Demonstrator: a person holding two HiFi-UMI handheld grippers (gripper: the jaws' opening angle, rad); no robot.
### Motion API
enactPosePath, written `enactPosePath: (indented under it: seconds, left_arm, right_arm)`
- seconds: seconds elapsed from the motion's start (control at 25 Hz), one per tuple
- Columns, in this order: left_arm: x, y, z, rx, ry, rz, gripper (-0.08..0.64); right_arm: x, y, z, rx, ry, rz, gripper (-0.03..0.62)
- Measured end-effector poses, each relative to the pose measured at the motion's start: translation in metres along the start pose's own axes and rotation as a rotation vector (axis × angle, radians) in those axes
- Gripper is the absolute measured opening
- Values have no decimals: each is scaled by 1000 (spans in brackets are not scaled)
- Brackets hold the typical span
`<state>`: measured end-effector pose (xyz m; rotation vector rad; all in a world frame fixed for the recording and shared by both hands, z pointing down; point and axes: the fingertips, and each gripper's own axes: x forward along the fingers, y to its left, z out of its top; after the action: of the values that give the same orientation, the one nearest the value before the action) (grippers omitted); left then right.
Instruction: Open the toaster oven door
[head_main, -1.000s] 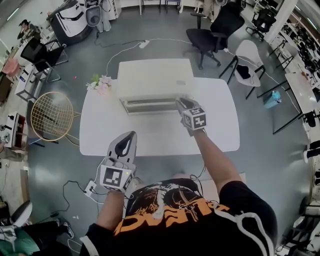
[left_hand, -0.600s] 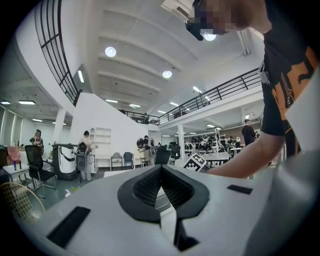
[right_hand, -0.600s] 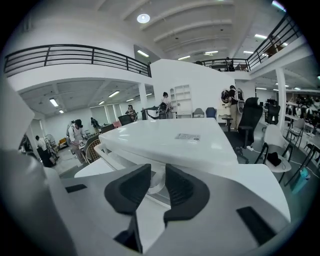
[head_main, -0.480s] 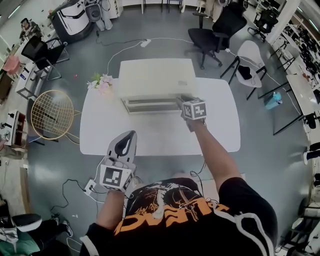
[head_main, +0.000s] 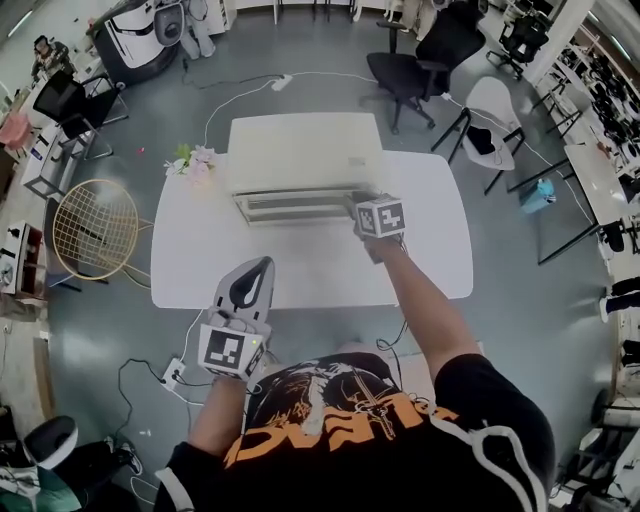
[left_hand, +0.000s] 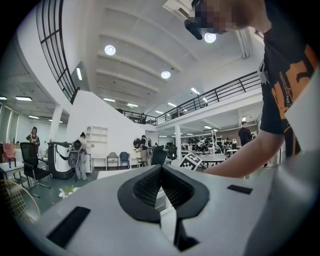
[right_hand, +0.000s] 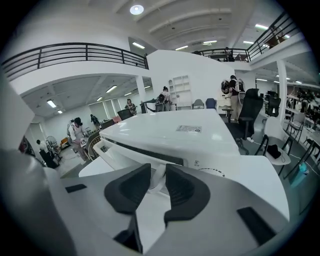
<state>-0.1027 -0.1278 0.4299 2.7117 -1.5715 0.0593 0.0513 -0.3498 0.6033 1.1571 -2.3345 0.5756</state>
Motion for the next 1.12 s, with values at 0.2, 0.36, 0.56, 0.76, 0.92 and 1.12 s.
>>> enactPosePath:
  seconds: [0.2,0.36,0.56,0.76,0.92,1.12]
  left_arm:
    - [2,-4,-2,1,-4,-17,21]
    - [4,-11,-6,0,-1,-36,21]
    - [10,-19,-10,-14,5,-55,21]
    - [16,-22,-24,-14,28,-63,21]
    - [22,-27,-68,-27,101,-74,21]
    - [30,-44,-138,-57,245,-113,21]
  right_arm:
    - [-8,11,-21,-27,-13,7,109]
    - [-21,21,-40,-51,-30,2,107]
    - [-33,28,-61,-53,-61,-20,98]
    - [-39,34,-81,-41,-76,-34,92]
    - [-40,37,-95,-5,-79,-35,89]
    - [-42,41,-116,12,-53,-19,91]
